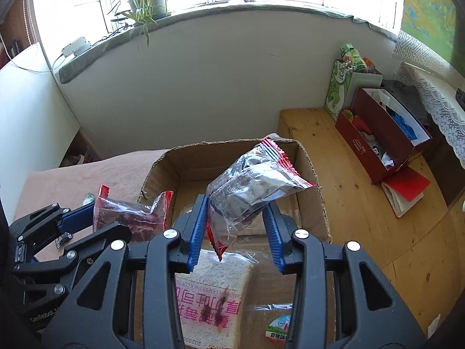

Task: Organize snacks
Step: 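Carry the candy bag into the cardboard box and open the right gripper, then move the right gripper back over the remaining snacks on the table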

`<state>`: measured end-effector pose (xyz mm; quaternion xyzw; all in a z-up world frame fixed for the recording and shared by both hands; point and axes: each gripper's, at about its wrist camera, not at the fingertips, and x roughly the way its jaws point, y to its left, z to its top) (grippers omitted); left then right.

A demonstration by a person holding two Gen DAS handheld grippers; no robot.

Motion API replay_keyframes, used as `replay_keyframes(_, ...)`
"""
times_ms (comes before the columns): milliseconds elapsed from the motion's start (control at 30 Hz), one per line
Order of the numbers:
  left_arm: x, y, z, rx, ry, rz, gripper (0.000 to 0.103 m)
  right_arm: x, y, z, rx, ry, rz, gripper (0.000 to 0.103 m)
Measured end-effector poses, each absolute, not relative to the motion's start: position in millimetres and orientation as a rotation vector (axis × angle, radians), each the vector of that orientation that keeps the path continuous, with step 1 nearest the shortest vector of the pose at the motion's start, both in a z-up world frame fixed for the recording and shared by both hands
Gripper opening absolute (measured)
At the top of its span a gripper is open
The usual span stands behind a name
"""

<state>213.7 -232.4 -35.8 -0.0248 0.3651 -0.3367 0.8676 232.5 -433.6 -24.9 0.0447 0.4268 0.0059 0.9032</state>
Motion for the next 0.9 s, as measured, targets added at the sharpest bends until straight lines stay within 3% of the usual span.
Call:
replay_keyframes(400,207.2,-249.2,-36.4,-0.039,0.771,-0.768,0.036,253.2,-442.5,-32.5,0.087,0.901,0.008,0.041)
replay_keyframes(433,206.4,-249.8,-36.1,-0.037,0.769,-0.770,0.038,253.6,-441.8,-32.5,0.086,0.903,0.011,0.041)
replay_keyframes(500,205.4,-251.4,-35.2,-0.033,0.773,-0.772,0.053,253.5,-440.8,-32.4,0.081,0.900,0.010,0.042)
replay_keyframes(533,204.7,-251.8,-34.8,-0.034,0.771,-0.772,0.056,253.2,-440.4,-32.1,0.078,0.901,0.006,0.045)
replay_keyframes(600,203.1,-251.2,-34.1,-0.030,0.770,-0.771,0.057,252.4,-440.2,-30.5,0.077,0.893,0.002,0.067)
replay_keyframes(633,202.5,-250.7,-34.1,-0.028,0.771,-0.769,0.057,251.3,-439.8,-29.5,0.074,0.886,-0.001,0.070)
replay_keyframes(900,198.7,-240.6,-32.7,-0.031,0.776,-0.760,0.057,245.2,-438.5,-23.5,0.068,0.873,-0.011,0.072)
